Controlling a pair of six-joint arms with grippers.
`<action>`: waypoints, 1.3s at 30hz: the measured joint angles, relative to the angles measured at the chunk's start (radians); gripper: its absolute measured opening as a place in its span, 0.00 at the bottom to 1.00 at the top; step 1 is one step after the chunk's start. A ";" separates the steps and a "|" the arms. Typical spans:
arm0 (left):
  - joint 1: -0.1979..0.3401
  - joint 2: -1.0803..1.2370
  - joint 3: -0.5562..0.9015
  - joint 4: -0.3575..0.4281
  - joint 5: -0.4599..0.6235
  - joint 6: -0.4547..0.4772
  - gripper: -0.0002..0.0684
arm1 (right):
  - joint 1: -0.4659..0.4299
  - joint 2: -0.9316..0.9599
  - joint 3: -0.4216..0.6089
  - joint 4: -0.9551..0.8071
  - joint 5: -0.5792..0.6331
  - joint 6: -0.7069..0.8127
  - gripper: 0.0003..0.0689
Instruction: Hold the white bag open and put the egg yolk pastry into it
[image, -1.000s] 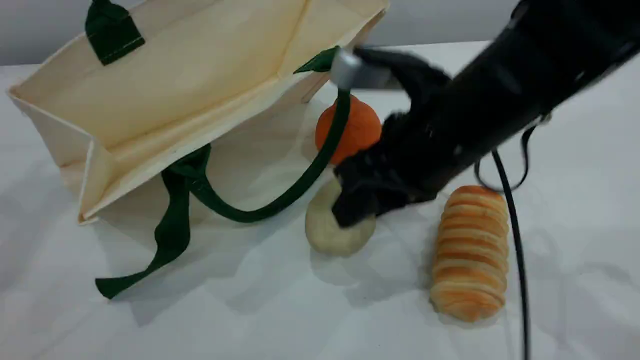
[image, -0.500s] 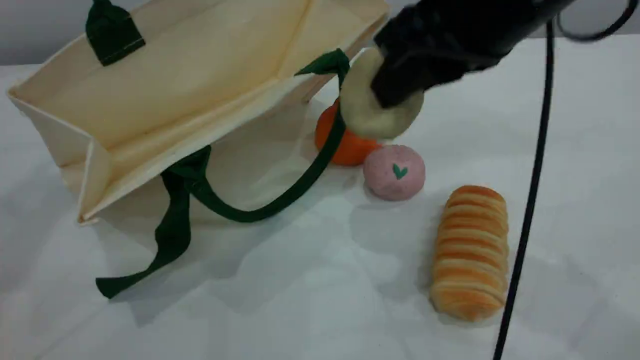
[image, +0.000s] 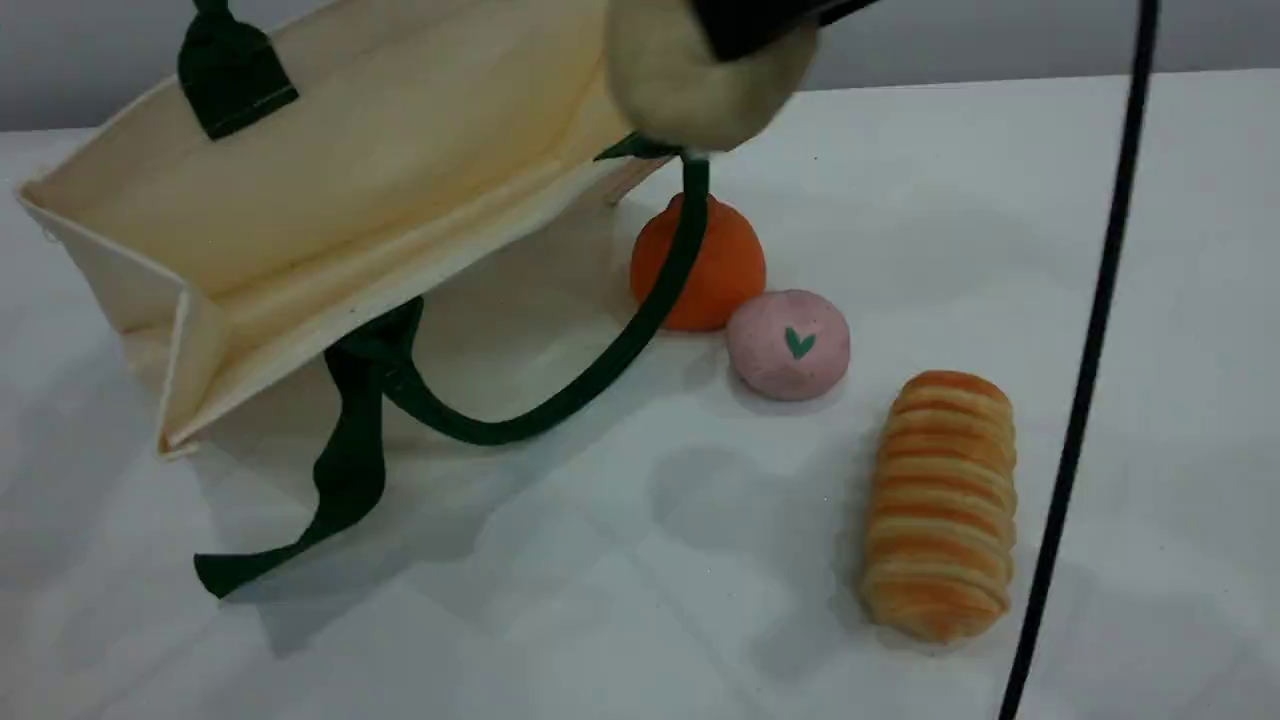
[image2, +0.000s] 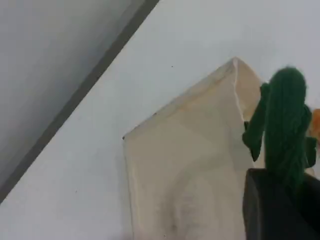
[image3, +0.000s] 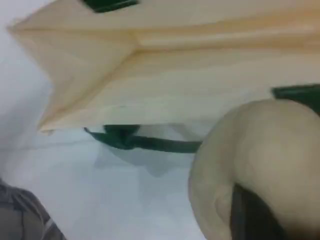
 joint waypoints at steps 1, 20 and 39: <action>0.000 0.000 0.000 -0.001 0.000 -0.001 0.15 | 0.025 0.001 0.000 -0.004 -0.023 0.000 0.25; 0.000 0.000 0.000 -0.055 0.000 -0.029 0.15 | 0.232 0.264 -0.144 -0.004 -0.344 -0.028 0.24; 0.000 0.000 0.000 -0.057 -0.001 -0.029 0.15 | 0.230 0.674 -0.523 -0.007 -0.386 -0.094 0.24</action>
